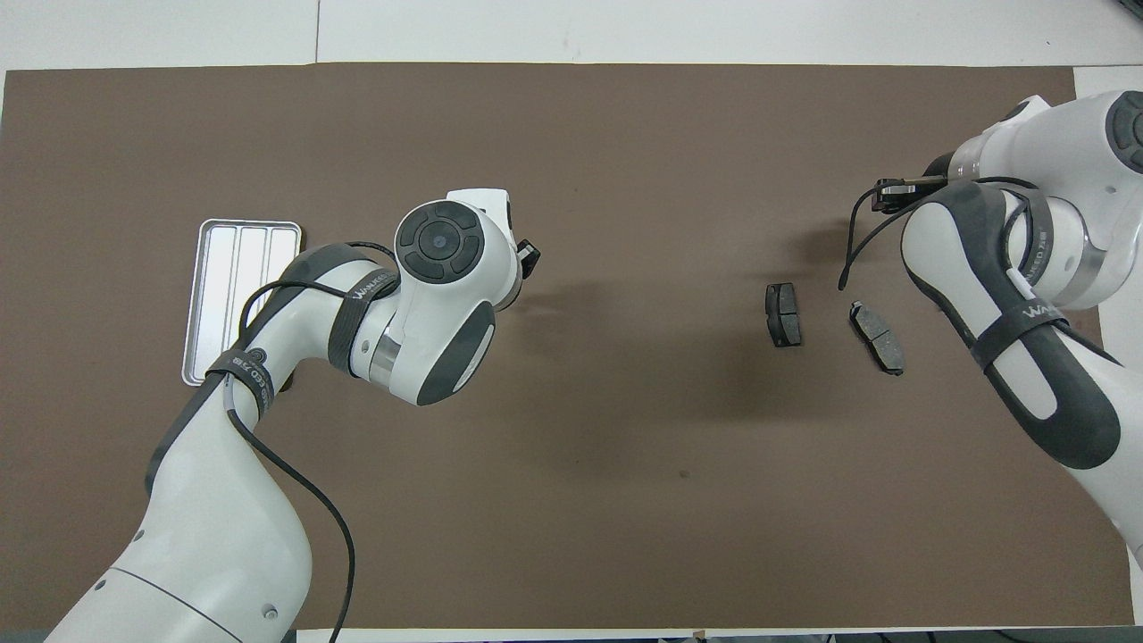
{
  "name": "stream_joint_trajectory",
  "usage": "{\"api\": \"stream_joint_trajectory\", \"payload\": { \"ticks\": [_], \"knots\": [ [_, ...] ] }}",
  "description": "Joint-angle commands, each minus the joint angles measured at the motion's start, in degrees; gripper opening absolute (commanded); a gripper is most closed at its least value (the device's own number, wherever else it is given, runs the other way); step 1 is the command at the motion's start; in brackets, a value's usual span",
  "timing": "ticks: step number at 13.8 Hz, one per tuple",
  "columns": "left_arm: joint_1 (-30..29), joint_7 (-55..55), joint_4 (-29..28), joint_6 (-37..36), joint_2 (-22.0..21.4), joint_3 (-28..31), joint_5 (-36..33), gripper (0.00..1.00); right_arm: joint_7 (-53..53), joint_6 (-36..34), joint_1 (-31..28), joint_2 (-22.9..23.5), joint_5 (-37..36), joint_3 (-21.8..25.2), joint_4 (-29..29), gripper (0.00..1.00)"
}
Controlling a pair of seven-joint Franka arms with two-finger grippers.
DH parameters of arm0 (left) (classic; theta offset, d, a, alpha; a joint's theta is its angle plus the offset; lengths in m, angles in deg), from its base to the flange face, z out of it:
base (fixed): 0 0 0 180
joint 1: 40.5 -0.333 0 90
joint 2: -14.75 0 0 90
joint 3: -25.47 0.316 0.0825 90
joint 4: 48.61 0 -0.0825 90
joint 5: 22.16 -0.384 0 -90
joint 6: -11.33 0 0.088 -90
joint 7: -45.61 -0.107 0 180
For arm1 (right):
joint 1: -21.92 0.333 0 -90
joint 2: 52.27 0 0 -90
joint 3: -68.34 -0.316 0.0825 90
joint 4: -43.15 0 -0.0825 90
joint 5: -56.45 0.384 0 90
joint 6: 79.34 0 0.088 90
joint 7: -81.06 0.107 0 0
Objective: Place bearing gear from tray to pile
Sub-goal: 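Carry the second gear to the table center with the left gripper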
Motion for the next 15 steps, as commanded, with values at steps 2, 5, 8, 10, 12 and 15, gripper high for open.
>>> {"api": "stream_joint_trajectory", "payload": {
  "ticks": [2, 5, 8, 10, 12, 15],
  "knots": [
    [0.4, 0.9, 0.5, 2.3, 1.9, 0.4, -1.2, 0.00, -0.9, 3.3, -0.3, 0.8, -1.0, -0.3, 2.0, 0.00],
    [0.5, 0.9, 0.5, 1.6, 2.3, 0.4, -1.5, 0.00, -1.7, 3.4, 0.4, 1.2, -1.0, -0.3, 3.6, 0.00],
    [0.5, 0.8, 0.4, 0.4, 3.3, 0.4, -4.1, 0.00, -1.8, 3.5, 0.9, 1.1, -1.0, -0.3, 4.5, 0.00],
    [0.6, 0.8, 0.6, 0.0, 3.4, 0.4, -4.2, 0.00, -1.9, 3.3, 0.9, 1.1, -1.0, -0.4, 4.6, 0.00],
    [0.8, 0.8, 0.7, -0.2, 3.3, 0.4, -4.2, 0.36, -2.0, 3.3, 1.0, 1.0, -1.0, -0.4, 4.6, 0.00],
    [0.2, 0.4, 1.8, -2.0, 3.3, 0.4, -4.3, 1.00, -2.0, 3.3, 0.9, 1.0, -1.0, -0.4, 4.5, 0.39]
  ]
}}
